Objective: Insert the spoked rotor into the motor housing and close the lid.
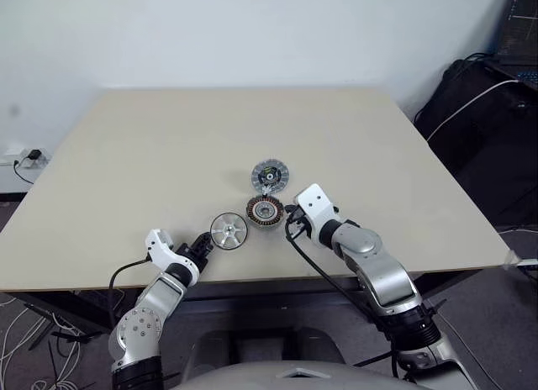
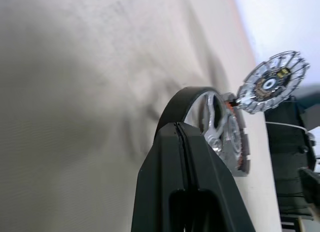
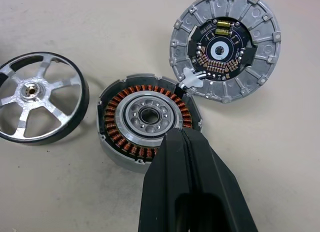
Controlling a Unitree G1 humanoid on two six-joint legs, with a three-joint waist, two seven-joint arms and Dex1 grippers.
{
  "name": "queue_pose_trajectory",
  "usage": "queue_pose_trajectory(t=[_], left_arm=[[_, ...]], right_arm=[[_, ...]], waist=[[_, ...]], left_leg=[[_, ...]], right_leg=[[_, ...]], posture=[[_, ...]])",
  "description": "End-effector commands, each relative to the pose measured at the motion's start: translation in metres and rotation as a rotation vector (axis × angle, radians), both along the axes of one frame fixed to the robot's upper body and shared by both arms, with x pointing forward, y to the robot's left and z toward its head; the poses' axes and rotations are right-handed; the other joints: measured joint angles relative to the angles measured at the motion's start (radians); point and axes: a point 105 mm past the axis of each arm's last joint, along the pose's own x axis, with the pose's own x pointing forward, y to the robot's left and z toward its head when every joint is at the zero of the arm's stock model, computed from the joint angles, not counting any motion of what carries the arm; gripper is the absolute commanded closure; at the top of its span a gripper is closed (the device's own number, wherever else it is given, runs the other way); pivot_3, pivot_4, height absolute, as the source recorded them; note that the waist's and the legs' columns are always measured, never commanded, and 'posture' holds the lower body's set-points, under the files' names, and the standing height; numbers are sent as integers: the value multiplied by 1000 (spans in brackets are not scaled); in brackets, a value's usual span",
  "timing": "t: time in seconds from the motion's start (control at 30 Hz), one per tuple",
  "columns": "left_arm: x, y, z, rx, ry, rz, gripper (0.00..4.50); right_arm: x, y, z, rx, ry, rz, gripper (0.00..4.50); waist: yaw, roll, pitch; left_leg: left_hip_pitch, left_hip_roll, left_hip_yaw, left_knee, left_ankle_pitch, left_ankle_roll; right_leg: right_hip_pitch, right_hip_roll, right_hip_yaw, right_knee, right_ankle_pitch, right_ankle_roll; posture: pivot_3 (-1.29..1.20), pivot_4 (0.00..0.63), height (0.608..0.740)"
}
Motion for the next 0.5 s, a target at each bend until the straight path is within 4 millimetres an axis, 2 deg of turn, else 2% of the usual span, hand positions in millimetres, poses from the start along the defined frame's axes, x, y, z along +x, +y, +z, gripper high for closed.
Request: queue_pose_trajectory(t=[0.03,0.07,0.13,0.37,0.5], left_arm=[[4,-14,13,-12,-59,-2,4464],[4,-13,15,-8,-66,-3,4464],[4,-11,17,-12,-70,2,4097],[7,-9,18,-11,-70,-3,1901],[7,-12,17,-35,-63,-10,1901]], right_arm=[[5,-2,19,19,-70,-11,4500],[5,-2,19,19,-69,-12,4500],[5,-2,18,20,-68,-14,4500],[6,-1,19,21,-70,-11,4500],[7,-2,20,21,-74,-13,4500]], waist=[[0,0,0],[0,0,0],[0,0,0],[0,0,0],[0,0,0]], left_leg=[[0,0,0,0,0,0],[0,0,0,0,0,0],[0,0,0,0,0,0],[0,0,0,0,0,0],[0,0,0,0,0,0]], right_leg=[[0,0,0,0,0,0],[0,0,0,0,0,0],[0,0,0,0,0,0],[0,0,0,0,0,0],[0,0,0,0,0,0]], posture=[[0,0,740],[0,0,740],[0,0,740],[0,0,740],[0,0,740]])
